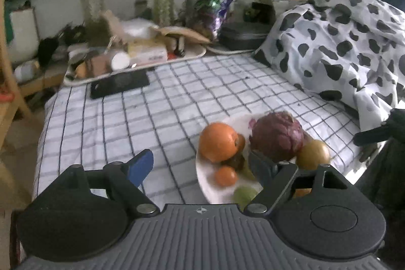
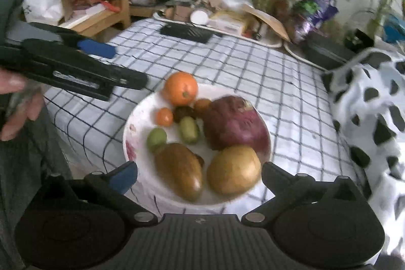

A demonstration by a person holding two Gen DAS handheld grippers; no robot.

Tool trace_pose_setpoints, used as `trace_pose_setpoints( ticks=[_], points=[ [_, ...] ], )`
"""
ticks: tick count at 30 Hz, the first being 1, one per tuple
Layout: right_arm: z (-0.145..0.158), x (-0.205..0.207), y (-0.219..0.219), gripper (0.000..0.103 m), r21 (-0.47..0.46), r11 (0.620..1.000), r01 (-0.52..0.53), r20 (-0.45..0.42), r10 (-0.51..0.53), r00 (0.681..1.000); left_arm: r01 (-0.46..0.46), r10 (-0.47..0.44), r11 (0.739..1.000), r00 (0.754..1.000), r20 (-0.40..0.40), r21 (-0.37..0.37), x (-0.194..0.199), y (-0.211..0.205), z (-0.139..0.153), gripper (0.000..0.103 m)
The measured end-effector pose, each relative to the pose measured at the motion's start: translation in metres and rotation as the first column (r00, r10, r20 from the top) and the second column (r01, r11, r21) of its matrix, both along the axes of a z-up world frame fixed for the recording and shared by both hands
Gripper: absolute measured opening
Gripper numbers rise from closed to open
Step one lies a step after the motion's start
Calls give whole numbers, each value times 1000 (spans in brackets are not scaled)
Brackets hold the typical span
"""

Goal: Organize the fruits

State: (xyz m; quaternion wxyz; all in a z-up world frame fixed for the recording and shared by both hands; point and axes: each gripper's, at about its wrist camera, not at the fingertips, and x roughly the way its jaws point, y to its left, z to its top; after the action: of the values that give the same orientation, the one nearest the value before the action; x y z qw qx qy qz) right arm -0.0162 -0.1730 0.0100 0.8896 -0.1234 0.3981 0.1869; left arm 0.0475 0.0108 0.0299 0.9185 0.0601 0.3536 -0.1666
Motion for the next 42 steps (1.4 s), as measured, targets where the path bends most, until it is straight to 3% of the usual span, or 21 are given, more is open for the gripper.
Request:
trace_pose_setpoints(
  ticks=[8, 15, 18, 21, 42],
  points=[
    [-6, -23, -3, 103, -33, 997, 75, -16, -75, 997, -76, 76, 997, 995, -59, 18, -33, -1, -6, 82],
    [-18, -28, -2, 103, -69, 989, 131, -12, -132, 991, -85, 90, 995, 990, -110, 50, -49, -7, -26, 82],
    [-21, -29, -2, 103, -79, 987, 137, -7, -138, 990, -86, 92, 994, 990, -106, 60, -51, -9, -29, 98],
    [-25, -27, -2, 103, -90, 985, 150, -17, -152, 988, -88, 94, 994, 991, -96, 67, -51, -10, -32, 103],
    [-29, -21, -3, 103, -90, 978, 188, -35, -192, 981, -102, 111, 991, 988, -109, 86, -50, -10, -36, 103]
  ],
)
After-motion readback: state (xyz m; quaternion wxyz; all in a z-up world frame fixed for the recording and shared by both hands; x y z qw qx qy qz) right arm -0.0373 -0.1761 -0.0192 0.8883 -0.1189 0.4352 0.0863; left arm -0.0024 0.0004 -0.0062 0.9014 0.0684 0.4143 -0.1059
